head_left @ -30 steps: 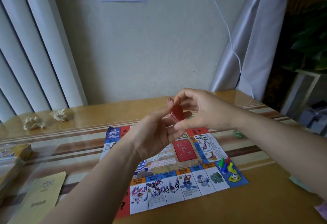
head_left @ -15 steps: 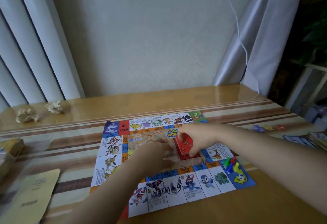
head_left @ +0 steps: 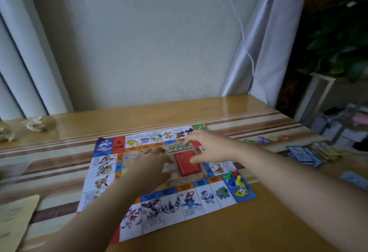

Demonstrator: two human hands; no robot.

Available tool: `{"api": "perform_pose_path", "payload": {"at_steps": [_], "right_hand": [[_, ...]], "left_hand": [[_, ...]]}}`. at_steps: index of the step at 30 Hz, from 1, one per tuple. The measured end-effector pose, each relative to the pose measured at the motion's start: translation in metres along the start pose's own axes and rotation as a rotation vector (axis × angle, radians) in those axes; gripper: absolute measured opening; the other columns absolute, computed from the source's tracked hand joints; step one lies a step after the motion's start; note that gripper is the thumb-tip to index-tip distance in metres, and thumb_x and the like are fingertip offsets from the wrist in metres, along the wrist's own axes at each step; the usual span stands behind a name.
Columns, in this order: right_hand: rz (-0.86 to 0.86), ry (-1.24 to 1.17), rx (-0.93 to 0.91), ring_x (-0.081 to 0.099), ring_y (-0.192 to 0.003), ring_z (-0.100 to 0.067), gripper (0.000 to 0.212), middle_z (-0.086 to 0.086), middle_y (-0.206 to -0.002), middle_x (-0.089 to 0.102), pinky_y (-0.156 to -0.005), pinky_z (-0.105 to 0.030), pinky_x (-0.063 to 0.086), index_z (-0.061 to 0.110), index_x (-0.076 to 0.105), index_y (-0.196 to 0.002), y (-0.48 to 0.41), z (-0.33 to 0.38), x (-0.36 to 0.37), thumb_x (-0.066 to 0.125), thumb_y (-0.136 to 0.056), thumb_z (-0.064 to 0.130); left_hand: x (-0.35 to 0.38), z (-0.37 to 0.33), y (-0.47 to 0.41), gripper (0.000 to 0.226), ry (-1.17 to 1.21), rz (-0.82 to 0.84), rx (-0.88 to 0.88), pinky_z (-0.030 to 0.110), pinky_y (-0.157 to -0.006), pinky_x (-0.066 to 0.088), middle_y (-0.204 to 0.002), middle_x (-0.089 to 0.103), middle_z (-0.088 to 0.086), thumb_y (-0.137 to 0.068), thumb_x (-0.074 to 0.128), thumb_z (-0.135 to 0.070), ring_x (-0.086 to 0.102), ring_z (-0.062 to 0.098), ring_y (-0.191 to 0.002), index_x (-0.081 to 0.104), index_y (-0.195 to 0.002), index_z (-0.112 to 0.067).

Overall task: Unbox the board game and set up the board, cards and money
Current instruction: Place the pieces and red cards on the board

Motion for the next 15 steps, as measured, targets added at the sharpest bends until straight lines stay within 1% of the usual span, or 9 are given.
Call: {"api": "perform_pose_path", "payload": {"at_steps": [2, 4, 6, 7, 8, 9, 11, 13, 15], "right_hand": [[-0.129, -0.080, 0.028, 0.044, -0.127, -0.012, 0.042, 0.007, -0.141, 0.044, -0.103, -0.034, 0.039, 0.030, 0.053, -0.127, 0.025, -0.011, -0.020, 0.065, -0.087, 0.036], [-0.228, -0.139, 0.055, 0.051, -0.118, -0.007, 0.036, 0.009, -0.130, 0.055, -0.098, -0.030, 0.043, 0.028, 0.059, -0.120, 0.055, -0.027, -0.037, 0.067, -0.085, 0.035], [-0.293, -0.184, 0.123, 0.057, -0.102, -0.001, 0.030, 0.013, -0.113, 0.062, -0.083, -0.018, 0.045, 0.025, 0.063, -0.114, 0.087, -0.053, -0.048, 0.068, -0.085, 0.032], [-0.324, -0.193, 0.175, 0.058, -0.095, 0.000, 0.027, 0.014, -0.106, 0.062, -0.077, -0.014, 0.044, 0.024, 0.064, -0.111, 0.103, -0.070, -0.053, 0.068, -0.085, 0.031], [-0.358, -0.198, 0.231, 0.059, -0.092, -0.001, 0.024, 0.014, -0.101, 0.062, -0.074, -0.013, 0.044, 0.024, 0.065, -0.109, 0.118, -0.089, -0.058, 0.067, -0.086, 0.029], [-0.391, -0.201, 0.286, 0.060, -0.091, -0.002, 0.020, 0.013, -0.098, 0.063, -0.074, -0.015, 0.046, 0.023, 0.066, -0.106, 0.132, -0.108, -0.063, 0.067, -0.087, 0.027], [-0.440, -0.197, 0.410, 0.062, -0.094, -0.008, 0.014, 0.007, -0.097, 0.066, -0.079, -0.023, 0.050, 0.018, 0.067, -0.101, 0.158, -0.149, -0.070, 0.065, -0.088, 0.022], [-0.454, -0.177, 0.562, 0.063, -0.096, -0.018, 0.015, -0.007, -0.103, 0.070, -0.083, -0.032, 0.050, 0.006, 0.070, -0.097, 0.179, -0.192, -0.071, 0.063, -0.090, 0.016], [-0.441, -0.168, 0.689, 0.064, -0.097, -0.032, 0.021, -0.021, -0.106, 0.068, -0.084, -0.040, 0.051, -0.004, 0.070, -0.098, 0.192, -0.232, -0.069, 0.060, -0.090, 0.013]], "left_hand": [[-0.023, -0.016, 0.004, 0.040, 0.050, -0.157, 0.012, 0.035, -0.103, 0.043, -0.149, 0.031, -0.009, -0.094, 0.052, -0.039, 0.043, 0.015, -0.127, 0.047, -0.134, -0.035], [-0.047, -0.045, 0.010, 0.036, 0.118, -0.330, 0.064, 0.030, -0.090, 0.047, -0.144, 0.037, -0.010, -0.096, 0.049, -0.036, 0.051, 0.014, -0.117, 0.049, -0.132, -0.034], [-0.062, -0.086, 0.017, 0.034, 0.151, -0.433, 0.153, 0.027, -0.079, 0.044, -0.138, 0.043, -0.012, -0.097, 0.046, -0.033, 0.055, 0.015, -0.108, 0.051, -0.131, -0.033], [-0.065, -0.108, 0.018, 0.032, 0.165, -0.452, 0.207, 0.027, -0.078, 0.043, -0.136, 0.045, -0.013, -0.098, 0.045, -0.033, 0.056, 0.015, -0.107, 0.052, -0.129, -0.034], [-0.064, -0.131, 0.017, 0.031, 0.178, -0.451, 0.261, 0.027, -0.079, 0.042, -0.135, 0.047, -0.014, -0.098, 0.044, -0.034, 0.057, 0.016, -0.107, 0.052, -0.128, -0.035], [-0.060, -0.153, 0.014, 0.030, 0.189, -0.432, 0.309, 0.027, -0.080, 0.043, -0.133, 0.048, -0.015, -0.098, 0.044, -0.034, 0.057, 0.016, -0.107, 0.052, -0.127, -0.035], [-0.043, -0.192, 0.000, 0.031, 0.185, -0.362, 0.377, 0.029, -0.083, 0.045, -0.131, 0.051, -0.013, -0.098, 0.042, -0.033, 0.057, 0.018, -0.110, 0.052, -0.128, -0.033], [-0.020, -0.222, -0.020, 0.033, 0.155, -0.260, 0.389, 0.032, -0.087, 0.047, -0.132, 0.051, -0.008, -0.098, 0.042, -0.030, 0.055, 0.020, -0.114, 0.050, -0.130, -0.032], [0.001, -0.247, -0.040, 0.038, 0.095, -0.178, 0.387, 0.037, -0.089, 0.050, -0.134, 0.052, -0.001, -0.098, 0.043, -0.024, 0.055, 0.022, -0.115, 0.047, -0.135, -0.032]]}}
Point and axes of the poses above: each hand's wrist, its own y-axis away from the middle knuckle, its own x-axis out of the palm, z = x × y, the point moved 9 cm from there along -y, towards the middle knuckle
